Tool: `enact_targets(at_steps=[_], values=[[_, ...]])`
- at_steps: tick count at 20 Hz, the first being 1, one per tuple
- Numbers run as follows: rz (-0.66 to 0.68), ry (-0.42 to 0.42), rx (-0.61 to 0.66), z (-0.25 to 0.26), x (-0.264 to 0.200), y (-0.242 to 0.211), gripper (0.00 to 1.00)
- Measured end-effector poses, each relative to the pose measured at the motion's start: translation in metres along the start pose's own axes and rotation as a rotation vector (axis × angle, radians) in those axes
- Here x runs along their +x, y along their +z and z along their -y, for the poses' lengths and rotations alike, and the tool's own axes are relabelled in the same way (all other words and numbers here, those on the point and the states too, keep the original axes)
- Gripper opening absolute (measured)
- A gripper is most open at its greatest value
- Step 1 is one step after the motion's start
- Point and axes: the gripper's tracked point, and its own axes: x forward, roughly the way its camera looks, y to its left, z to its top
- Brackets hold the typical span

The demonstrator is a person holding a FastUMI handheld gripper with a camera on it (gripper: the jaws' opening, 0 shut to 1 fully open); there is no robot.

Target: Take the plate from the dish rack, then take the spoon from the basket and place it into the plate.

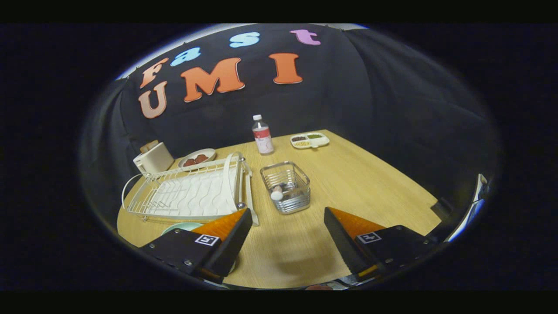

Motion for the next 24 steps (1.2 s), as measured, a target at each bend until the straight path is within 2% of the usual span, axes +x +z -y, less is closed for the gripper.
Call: enact_targets(at_steps=[4,8,11,13,17,18,19,20,24], values=[[0.125,0.040,-0.075,-0.005,0.015,0.031,0.98],[0.156,0.090,-0.146,-0.013,0.035,0.032,0.99],[0.154,0.102,-0.153,-0.015,0.049,0.025,0.99],[0.158,0.101,-0.164,-0.016,0.058,0.019,0.95],[0.186,0.113,-0.155,-0.021,0.064,0.018,0.68],[0.196,0.117,-0.152,-0.022,0.067,0.019,0.57],[0.195,0.120,-0.143,-0.022,0.070,0.019,0.50],[0.170,0.130,-0.123,-0.022,0.072,0.015,0.36],[0.155,0.119,-0.049,-0.015,0.073,0.019,0.17]])
